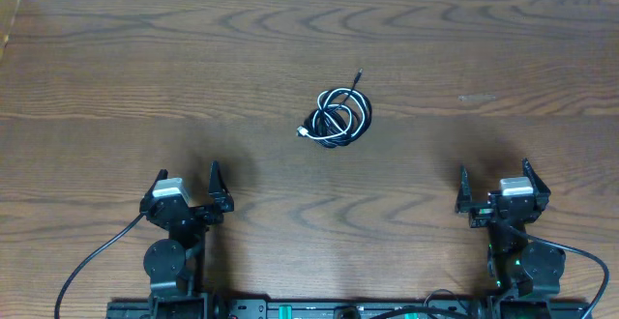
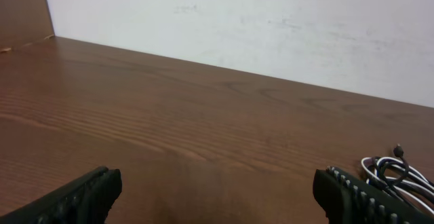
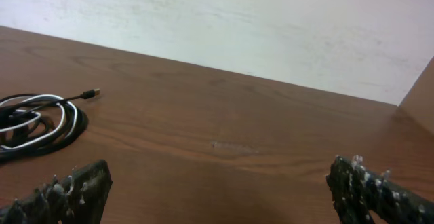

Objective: Untangle cables

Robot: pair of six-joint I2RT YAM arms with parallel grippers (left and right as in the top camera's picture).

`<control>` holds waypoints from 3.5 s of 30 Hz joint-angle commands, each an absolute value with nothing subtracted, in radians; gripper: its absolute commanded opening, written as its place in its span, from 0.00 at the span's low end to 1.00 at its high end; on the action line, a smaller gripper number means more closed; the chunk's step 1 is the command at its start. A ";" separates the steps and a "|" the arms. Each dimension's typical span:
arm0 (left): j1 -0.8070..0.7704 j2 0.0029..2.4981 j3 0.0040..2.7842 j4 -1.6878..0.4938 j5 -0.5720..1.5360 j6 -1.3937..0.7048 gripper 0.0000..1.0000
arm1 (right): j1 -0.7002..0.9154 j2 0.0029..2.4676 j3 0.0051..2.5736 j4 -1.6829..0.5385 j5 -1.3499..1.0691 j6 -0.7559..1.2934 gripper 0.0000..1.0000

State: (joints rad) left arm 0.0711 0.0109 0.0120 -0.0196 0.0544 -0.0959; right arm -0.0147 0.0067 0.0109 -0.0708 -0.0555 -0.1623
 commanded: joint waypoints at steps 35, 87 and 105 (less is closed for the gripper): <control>0.077 0.005 0.004 -0.067 0.052 -0.080 0.96 | -0.015 0.006 0.006 -0.072 -0.051 -0.151 0.99; 0.078 0.005 0.004 -0.066 0.052 -0.079 0.96 | -0.015 0.007 0.006 -0.071 -0.061 -0.196 0.99; 0.077 0.138 0.151 -0.075 0.054 -0.079 0.96 | -0.015 0.083 0.105 -0.110 -0.187 -0.187 0.99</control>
